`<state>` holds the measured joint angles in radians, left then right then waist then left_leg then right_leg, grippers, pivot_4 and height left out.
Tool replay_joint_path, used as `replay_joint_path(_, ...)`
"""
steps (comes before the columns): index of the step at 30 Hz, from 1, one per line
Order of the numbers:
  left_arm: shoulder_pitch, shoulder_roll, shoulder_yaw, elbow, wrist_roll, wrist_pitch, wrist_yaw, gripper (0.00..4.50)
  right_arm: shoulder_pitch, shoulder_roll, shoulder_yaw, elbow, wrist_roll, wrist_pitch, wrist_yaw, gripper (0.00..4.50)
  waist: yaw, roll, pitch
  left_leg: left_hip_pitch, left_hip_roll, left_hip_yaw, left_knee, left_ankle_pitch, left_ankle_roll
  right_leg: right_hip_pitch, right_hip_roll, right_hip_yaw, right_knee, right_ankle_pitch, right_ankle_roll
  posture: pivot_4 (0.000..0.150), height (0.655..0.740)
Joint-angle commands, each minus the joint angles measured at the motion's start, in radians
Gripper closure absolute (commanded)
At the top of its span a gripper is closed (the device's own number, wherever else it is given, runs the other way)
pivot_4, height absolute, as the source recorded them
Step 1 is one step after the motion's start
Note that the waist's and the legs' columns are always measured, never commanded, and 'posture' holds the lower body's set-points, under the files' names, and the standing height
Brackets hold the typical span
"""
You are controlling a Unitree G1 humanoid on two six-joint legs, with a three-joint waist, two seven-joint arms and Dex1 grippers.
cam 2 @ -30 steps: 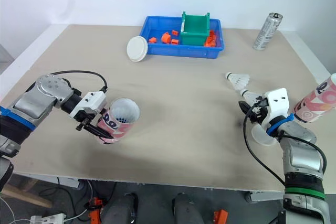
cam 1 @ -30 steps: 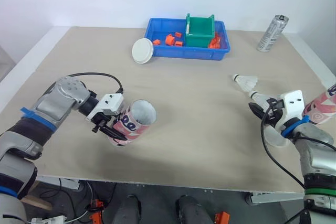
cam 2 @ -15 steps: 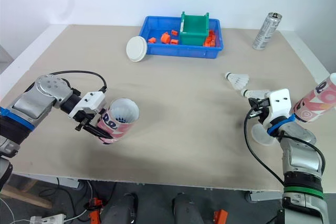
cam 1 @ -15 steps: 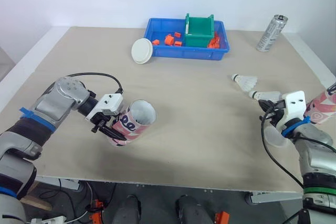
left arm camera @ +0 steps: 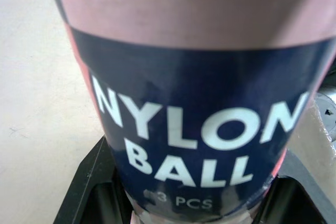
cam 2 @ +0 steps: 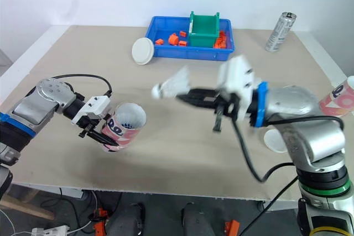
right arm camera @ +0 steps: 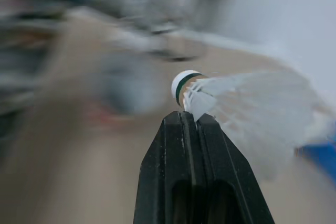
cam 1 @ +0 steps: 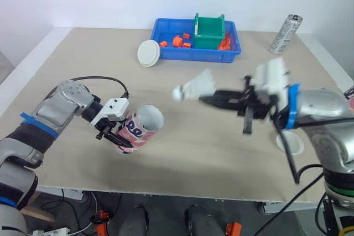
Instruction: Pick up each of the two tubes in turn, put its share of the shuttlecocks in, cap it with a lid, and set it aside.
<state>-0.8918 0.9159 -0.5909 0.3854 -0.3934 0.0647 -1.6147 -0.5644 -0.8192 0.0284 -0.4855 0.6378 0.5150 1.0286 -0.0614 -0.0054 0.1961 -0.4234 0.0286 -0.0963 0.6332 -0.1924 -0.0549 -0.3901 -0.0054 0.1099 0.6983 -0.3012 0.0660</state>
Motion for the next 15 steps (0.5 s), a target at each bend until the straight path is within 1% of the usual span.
replay_joint_path(1, 0.003, 0.009, 0.004, 0.0, -0.002, 0.004, 0.0, 2.29, -0.045, 0.005, 0.045, 0.0, -0.025, -0.039, 0.071, 4.36, 0.0, 0.0, 0.0, 0.0, 0.0, 0.001, 0.0, 0.0, 0.0, -0.001, -0.001, 0.0, 0.0, 0.0, 0.0, 0.15, 0.7384)
replay_joint_path(4, 0.001, 0.008, 0.004, 0.001, -0.003, 0.005, 0.0, 2.29, -0.079, 0.045, 0.106, 0.027, -0.064, -0.076, 0.104, 4.36, -0.001, 0.0, 0.0, 0.0, 0.0, 0.001, 0.0, 0.0, 0.0, -0.001, 0.0, 0.0, 0.0, 0.0, 0.0, 0.15, 0.7384)
replay_joint_path(7, 0.004, 0.005, 0.006, -0.006, -0.006, 0.011, 0.0, 2.29, -0.156, 0.132, 0.216, 0.119, -0.195, -0.162, 0.099, 4.36, -0.005, 0.0, 0.0, 0.001, 0.001, 0.0, 0.0, 0.0, 0.0, -0.001, 0.001, 0.0, 0.001, 0.001, -0.001, 0.15, 0.7384)
replay_joint_path(9, 0.004, 0.006, 0.006, -0.008, -0.008, 0.013, 0.0, 2.29, -0.184, 0.164, 0.239, 0.15, -0.228, -0.18, 0.103, 4.36, -0.008, 0.0, 0.0, 0.001, 0.001, 0.0, 0.0, 0.0, 0.0, -0.001, 0.001, 0.0, 0.001, 0.001, -0.001, 0.15, 0.7384)
replay_joint_path(15, 0.003, 0.007, 0.008, -0.009, -0.009, 0.016, 0.0, 2.29, -0.212, 0.205, 0.281, 0.189, -0.287, -0.219, 0.137, 4.36, -0.003, -0.001, 0.0, -0.001, -0.001, 0.0, 0.0, 0.0, -0.001, -0.001, -0.001, 0.0, 0.0, 0.001, -0.001, 0.15, 0.7384)
